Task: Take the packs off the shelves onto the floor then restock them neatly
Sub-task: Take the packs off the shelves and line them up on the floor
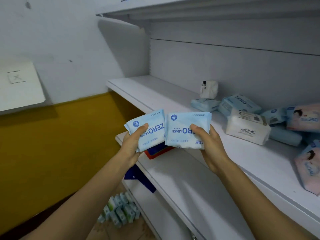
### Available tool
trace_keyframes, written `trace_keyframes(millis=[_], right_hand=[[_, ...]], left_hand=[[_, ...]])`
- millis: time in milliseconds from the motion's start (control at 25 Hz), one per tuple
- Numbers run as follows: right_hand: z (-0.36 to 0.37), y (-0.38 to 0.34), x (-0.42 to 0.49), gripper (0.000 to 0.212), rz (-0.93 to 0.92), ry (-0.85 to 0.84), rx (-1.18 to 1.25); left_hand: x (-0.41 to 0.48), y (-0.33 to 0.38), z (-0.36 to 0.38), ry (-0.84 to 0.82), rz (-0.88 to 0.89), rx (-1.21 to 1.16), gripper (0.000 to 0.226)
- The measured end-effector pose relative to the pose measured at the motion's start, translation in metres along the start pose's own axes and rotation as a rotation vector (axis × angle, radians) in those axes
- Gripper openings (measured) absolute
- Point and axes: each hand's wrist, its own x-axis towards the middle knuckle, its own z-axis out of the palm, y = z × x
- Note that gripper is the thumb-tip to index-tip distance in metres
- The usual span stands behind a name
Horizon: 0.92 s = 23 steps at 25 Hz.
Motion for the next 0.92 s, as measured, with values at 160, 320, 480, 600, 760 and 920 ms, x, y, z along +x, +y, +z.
trace_keyframes(millis=[160, 320, 480, 600, 760, 920], right_hand=[[0.043, 0.022, 0.003, 0.019, 0.032, -0.079, -0.022], [0.088, 0.044, 0.020, 0.031, 0.115, -0.174, -0.038], [0.149, 0.066, 0.053, 0.033, 0.142, -0.241, -0.116], [0.202, 0.087, 0.079, 0.029, 0.151, -0.340, -0.223], [0.263, 0.128, 0.099, 0.035, 0.151, -0.435, -0.368], [0.294, 0.180, 0.106, 0.031, 0.218, -0.371, -0.439]], left_hand=[[-0.001, 0.012, -0.043, 0.092, 0.020, 0.004, 0.037], [0.015, 0.031, -0.084, 0.095, 0.025, 0.013, 0.031], [0.046, 0.058, -0.135, 0.086, 0.025, 0.064, 0.027], [0.073, 0.084, -0.192, 0.131, 0.039, 0.155, 0.029], [0.101, 0.097, -0.269, 0.209, 0.017, 0.266, 0.029], [0.110, 0.085, -0.327, 0.325, -0.003, 0.306, 0.020]])
